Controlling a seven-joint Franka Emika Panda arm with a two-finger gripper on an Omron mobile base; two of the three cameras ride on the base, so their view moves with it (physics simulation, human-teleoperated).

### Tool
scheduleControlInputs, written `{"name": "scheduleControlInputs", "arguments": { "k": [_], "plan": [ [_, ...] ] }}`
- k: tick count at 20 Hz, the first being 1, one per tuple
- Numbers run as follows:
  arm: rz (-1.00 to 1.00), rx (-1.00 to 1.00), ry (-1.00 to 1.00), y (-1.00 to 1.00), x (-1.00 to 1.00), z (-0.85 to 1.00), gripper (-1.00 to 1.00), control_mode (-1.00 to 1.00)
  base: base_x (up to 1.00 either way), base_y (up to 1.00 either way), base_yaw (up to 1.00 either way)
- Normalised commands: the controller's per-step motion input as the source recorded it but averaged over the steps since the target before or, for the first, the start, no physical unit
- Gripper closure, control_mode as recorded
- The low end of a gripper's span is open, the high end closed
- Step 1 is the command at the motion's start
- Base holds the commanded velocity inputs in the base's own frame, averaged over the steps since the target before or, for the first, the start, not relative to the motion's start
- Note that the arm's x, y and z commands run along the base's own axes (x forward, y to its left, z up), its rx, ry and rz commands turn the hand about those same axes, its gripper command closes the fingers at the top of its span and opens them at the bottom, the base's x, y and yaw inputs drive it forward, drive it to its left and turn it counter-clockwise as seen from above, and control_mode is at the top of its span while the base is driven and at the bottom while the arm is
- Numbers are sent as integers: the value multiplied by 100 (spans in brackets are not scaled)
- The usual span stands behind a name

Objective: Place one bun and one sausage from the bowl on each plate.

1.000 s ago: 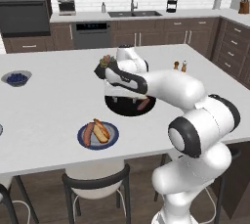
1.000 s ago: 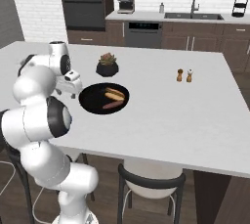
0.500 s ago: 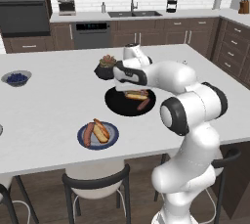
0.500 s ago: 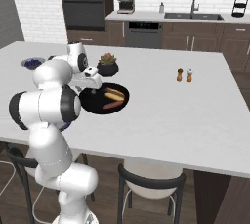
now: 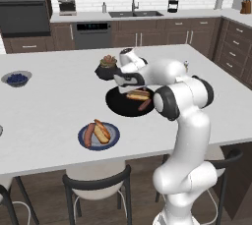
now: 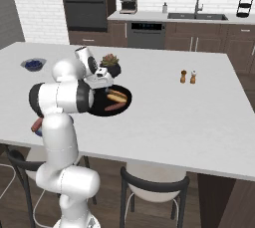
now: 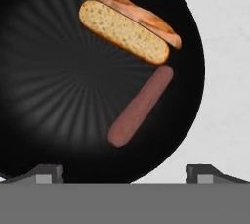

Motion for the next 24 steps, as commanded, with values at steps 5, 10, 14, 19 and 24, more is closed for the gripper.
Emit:
{"name": "scheduleControlInputs", "arguments": {
  "k": [5,10,14,19,24],
  "plan": [
    [19,-4,-10,-28,73,-44,-100,-100,0,0,0],
    [16,-1,-15,-1,64,-41,-100,-100,0,0,0],
    [10,0,-5,-4,62,-41,-100,-100,0,0,0],
    [6,0,0,-7,72,-25,-100,-100,0,0,0],
    [5,0,0,-12,44,-10,-100,-100,0,0,0]
  ]
}}
